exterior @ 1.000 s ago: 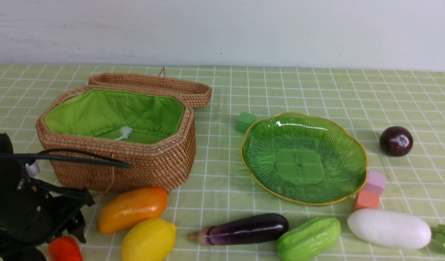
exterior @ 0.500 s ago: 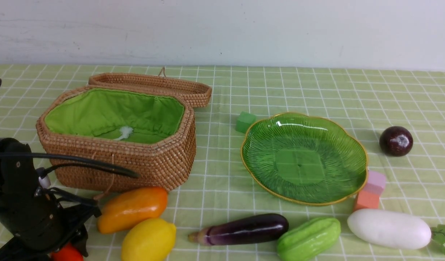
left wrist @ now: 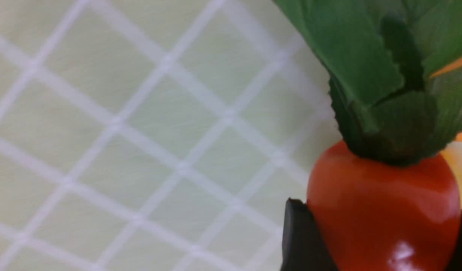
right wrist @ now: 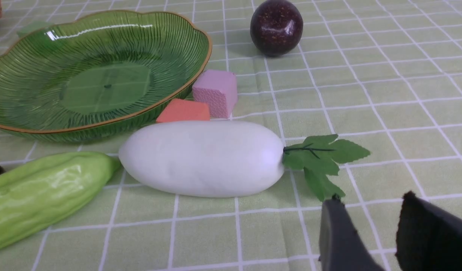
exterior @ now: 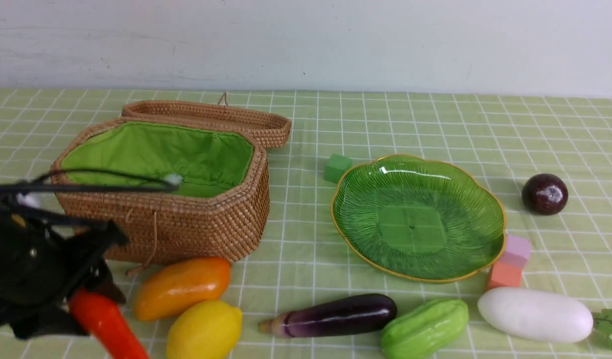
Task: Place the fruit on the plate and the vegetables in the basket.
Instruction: Use the left arm to grab a carrot and put it into the left basket, then grab a lemon with your left arm and place it on the plate on the right
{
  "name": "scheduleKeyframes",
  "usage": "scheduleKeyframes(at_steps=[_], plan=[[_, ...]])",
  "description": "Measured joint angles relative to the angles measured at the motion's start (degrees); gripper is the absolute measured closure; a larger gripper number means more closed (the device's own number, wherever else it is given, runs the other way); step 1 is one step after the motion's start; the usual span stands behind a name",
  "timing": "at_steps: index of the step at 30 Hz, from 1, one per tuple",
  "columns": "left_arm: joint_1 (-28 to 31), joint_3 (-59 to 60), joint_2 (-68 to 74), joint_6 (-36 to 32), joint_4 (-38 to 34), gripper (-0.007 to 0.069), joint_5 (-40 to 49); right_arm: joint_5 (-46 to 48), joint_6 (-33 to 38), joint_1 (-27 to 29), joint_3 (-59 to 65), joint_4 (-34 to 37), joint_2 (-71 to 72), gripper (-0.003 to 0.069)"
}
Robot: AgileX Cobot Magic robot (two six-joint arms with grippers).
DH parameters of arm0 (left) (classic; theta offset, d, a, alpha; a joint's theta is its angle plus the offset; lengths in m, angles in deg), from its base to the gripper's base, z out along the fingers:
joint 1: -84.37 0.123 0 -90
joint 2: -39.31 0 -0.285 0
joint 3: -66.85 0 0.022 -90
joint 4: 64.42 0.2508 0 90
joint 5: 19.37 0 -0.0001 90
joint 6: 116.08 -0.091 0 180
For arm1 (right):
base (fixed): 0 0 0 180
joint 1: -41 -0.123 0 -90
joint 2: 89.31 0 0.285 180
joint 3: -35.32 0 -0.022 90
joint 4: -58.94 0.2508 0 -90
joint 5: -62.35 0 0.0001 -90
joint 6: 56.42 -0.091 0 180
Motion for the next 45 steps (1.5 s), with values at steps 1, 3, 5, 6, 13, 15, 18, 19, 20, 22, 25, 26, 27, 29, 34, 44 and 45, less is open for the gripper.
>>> scheduleKeyframes(at_steps=[1,3,5,6,13,15,18,19,20,22,25,26,27,29,34,44,45], plan=[[0.00,-2.67,-0.75,-0.29,-1.31,0.0245,-0.88,0.00,0.00,0.00,0.00,0.00,0.00,0.0417],[0.00,-7.36,-0.99,-0.79,-3.20,0.0245,-3.33,0.00,0.00,0.00,0.00,0.00,0.00,0.0417],[0.00,-13.01,0.22,-0.99,-4.79,0.0245,-6.73,0.00,0.00,0.00,0.00,0.00,0.00,0.0417],[0.00,-16.80,1.83,-1.17,-5.56,0.0245,-8.89,0.00,0.00,0.00,0.00,0.00,0.00,0.0417],[0.00,-31.34,16.44,-1.09,-7.15,0.0245,-13.55,0.00,0.00,0.00,0.00,0.00,0.00,0.0417],[0.00,-33.38,21.18,-0.28,-7.13,0.0245,-13.38,0.00,0.00,0.00,0.00,0.00,0.00,0.0417],[0.00,-34.52,25.20,0.16,-7.13,0.0240,-12.75,0.00,0.00,0.00,0.00,0.00,0.00,0.0417],[0.00,-34.64,26.17,0.16,-7.13,0.0225,-12.38,0.00,0.00,0.00,0.00,0.00,0.00,0.0417],[0.00,-34.64,26.47,0.16,-7.13,0.0217,-12.20,0.00,0.00,0.00,0.00,0.00,0.00,0.0417],[0.00,-34.89,27.45,0.16,-6.38,0.0113,-11.18,0.00,0.00,0.00,0.00,0.00,0.00,0.0417],[0.00,-34.95,27.32,0.16,-4.35,0.0005,-10.95,0.00,0.00,0.00,0.00,0.00,0.00,0.0417],[0.05,-34.95,27.24,0.16,-3.77,-0.0010,-10.77,0.00,0.00,0.00,0.00,0.00,0.00,0.0417],[0.12,-34.95,26.89,0.16,-2.36,-0.0032,-10.06,0.00,0.00,0.00,0.00,0.00,0.00,0.0417],[0.16,-34.95,25.98,0.10,0.01,-0.0041,-8.70,0.00,0.00,0.00,0.00,0.00,0.00,0.0417],[0.06,-34.95,21.94,-7.33,3.22,-0.0008,-1.18,0.00,0.00,0.00,0.00,0.00,0.00,0.0417],[-14.65,-33.65,14.36,-30.05,2.58,0.0114,19.00,0.00,0.00,0.00,0.00,0.00,0.00,0.0417],[-16.93,-32.34,14.12,-29.96,3.45,0.0115,19.63,0.00,0.00,0.00,0.00,0.00,0.00,0.0417]])
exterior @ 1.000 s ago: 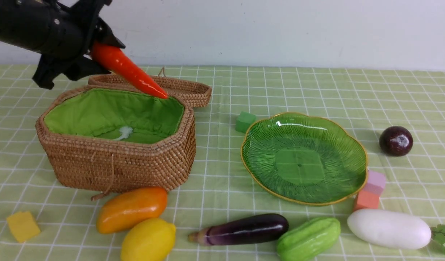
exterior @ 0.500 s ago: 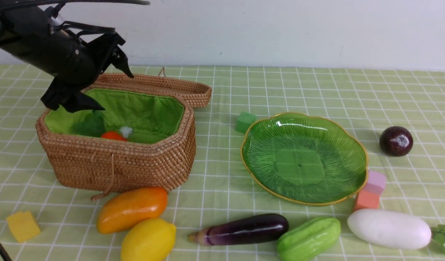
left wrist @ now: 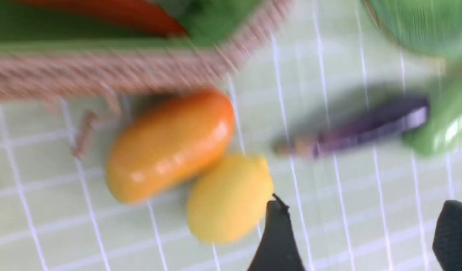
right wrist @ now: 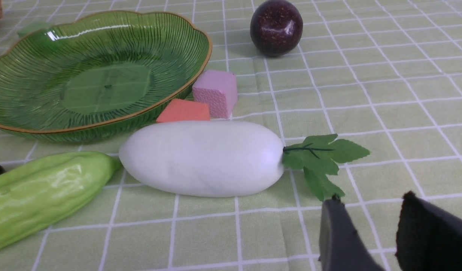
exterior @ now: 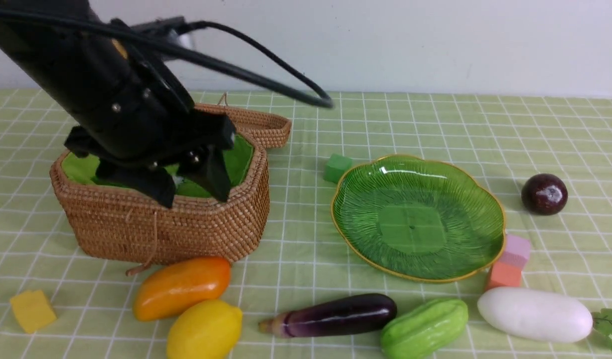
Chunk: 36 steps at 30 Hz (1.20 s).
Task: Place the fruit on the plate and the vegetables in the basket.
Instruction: Grab a lemon with your left arm and place it on the plate on the right
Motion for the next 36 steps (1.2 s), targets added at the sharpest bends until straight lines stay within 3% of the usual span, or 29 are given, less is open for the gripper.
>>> scheduleKeyframes(at_steps=[5,9,20,36], plan=[[-6.39,7.26,0.11,1.49,4.65,0.0117,0.17,0.00,0.00,0.00,0.00,0.00,0.00,0.0417],[-10.22,15.95,0.11,2.52,11.01,0.0117,-5.95,0.00,0.00,0.00,0.00,0.00,0.00,0.0417],[-10.46,24.13,2.26,7.43,17.66,0.0116,-18.77,0.00,0.00,0.00,0.00,0.00,0.00,0.0417],[-10.65,23.68,9.42,8.75,17.76,0.0073,-21.06,0.00,0.00,0.00,0.00,0.00,0.00,0.0417]])
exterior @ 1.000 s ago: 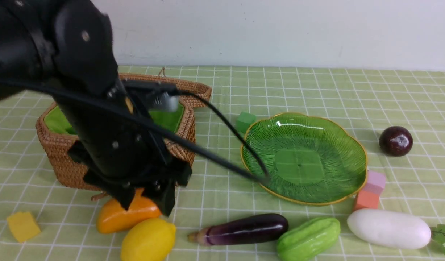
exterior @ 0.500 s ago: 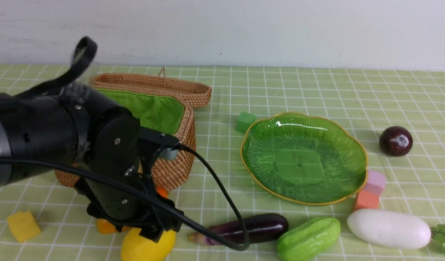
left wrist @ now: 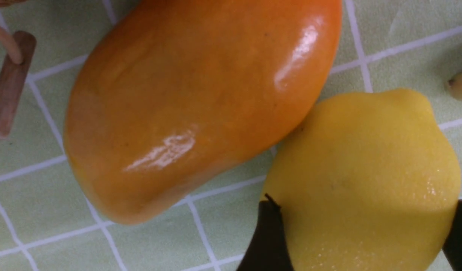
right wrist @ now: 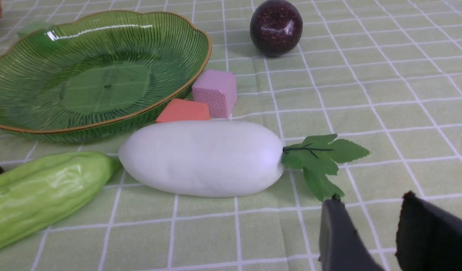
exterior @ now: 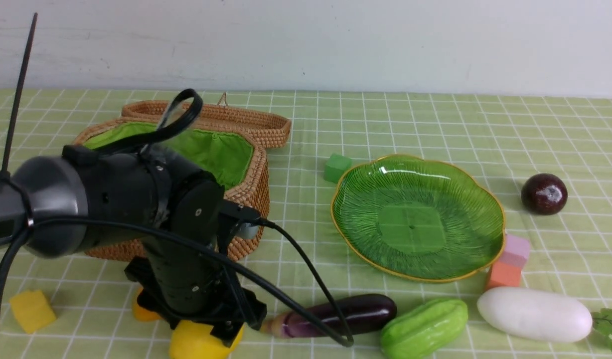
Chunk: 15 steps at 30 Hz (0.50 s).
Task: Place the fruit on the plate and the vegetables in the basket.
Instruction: Grab a lemon with your left arm and place it on the plate on the right
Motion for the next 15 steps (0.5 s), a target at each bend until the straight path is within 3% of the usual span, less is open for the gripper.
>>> scheduleKeyframes(at_steps=[15], plan=[[-0.19,0.07,-0.83,0.24,-0.88,0.0111,4.31,0.00,0.00,0.00,0.00,0.00,0.00,0.0417]])
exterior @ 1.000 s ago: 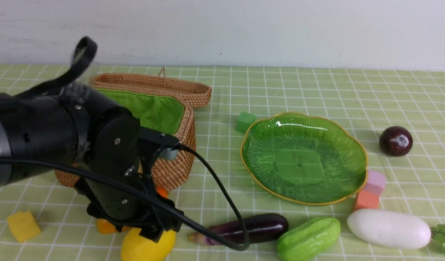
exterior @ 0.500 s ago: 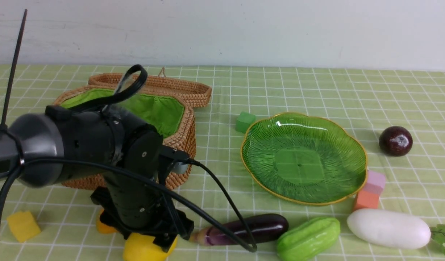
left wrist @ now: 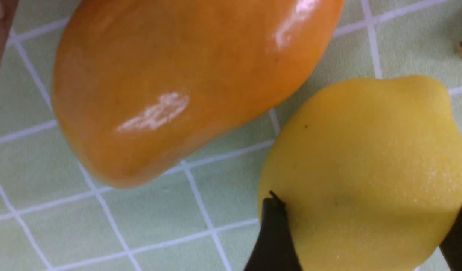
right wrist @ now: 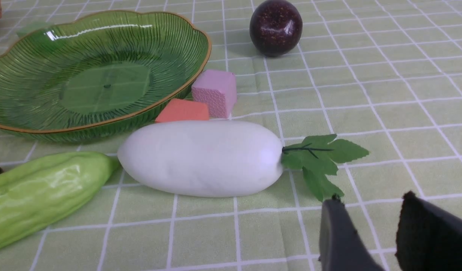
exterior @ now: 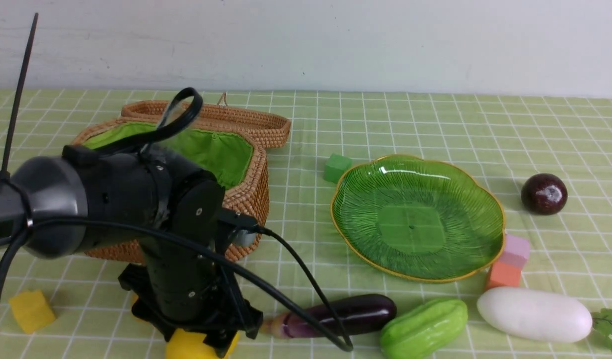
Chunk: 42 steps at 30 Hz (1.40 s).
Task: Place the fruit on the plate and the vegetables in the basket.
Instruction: Grab a lemon with your left arm and place it on the plate on the right
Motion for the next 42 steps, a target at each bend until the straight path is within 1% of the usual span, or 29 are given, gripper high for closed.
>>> scheduleKeyframes(at_steps=[3,6,11,15,17,20,23,24,25,26,27,30,33,38,40,42], plan=[[0.07,0.61,-2.09,0.17,0.01,0.0115,1.84,0.00,0.00,0.00,0.00,0.00,0.00,0.0417],[0.07,0.67,-5.50,0.17,-0.42,0.0115,1.32,0.00,0.00,0.00,0.00,0.00,0.00,0.0417],[0.07,-0.81,-10.35,-0.23,-3.94,0.0118,-0.22,0.00,0.00,0.00,0.00,0.00,0.00,0.0417],[0.00,-6.90,-10.58,-6.23,-14.59,0.0118,-2.72,0.00,0.00,0.00,0.00,0.00,0.00,0.0417],[0.00,-12.73,-8.40,-11.41,-20.69,0.0118,-4.00,0.00,0.00,0.00,0.00,0.00,0.00,0.0417],[0.00,-21.11,-2.65,-17.46,-26.49,0.0118,-4.54,0.00,0.00,0.00,0.00,0.00,0.00,0.0417],[0.00,-29.28,4.03,-19.57,-29.55,0.0118,-4.17,0.00,0.00,0.00,0.00,0.00,0.00,0.0417],[0.00,-31.07,5.10,-19.64,-29.94,0.0118,-3.89,0.00,0.00,0.00,0.00,0.00,0.00,0.0417],[0.00,-35.52,9.31,-19.98,-30.73,0.0118,-2.98,0.00,0.00,0.00,0.00,0.00,0.00,0.0417],[0.00,-36.04,10.31,-20.07,-30.88,0.0118,-2.88,0.00,0.00,0.00,0.00,0.00,0.00,0.0417],[0.00,-40.17,14.15,-20.20,-31.80,0.0118,-2.37,0.00,0.00,0.00,0.00,0.00,0.00,0.0417],[0.00,-45.29,20.48,-20.28,-33.36,0.0120,-2.44,0.00,0.00,0.00,0.00,0.00,0.00,0.0417],[0.00,-48.32,24.05,-20.28,-34.70,0.0120,-2.51,0.00,0.00,0.00,0.00,0.00,0.00,0.0417],[0.00,-51.08,29.65,-17.12,-36.10,0.0120,-3.05,0.00,0.00,0.00,0.00,0.00,0.00,0.0417],[0.00,-51.14,30.23,-16.31,-35.97,0.0096,-3.21,0.00,0.00,0.00,0.00,0.00,0.00,0.0417],[0.00,-51.34,30.38,-16.05,-35.65,0.0041,-3.40,0.00,0.00,0.00,0.00,0.00,0.00,0.0417]])
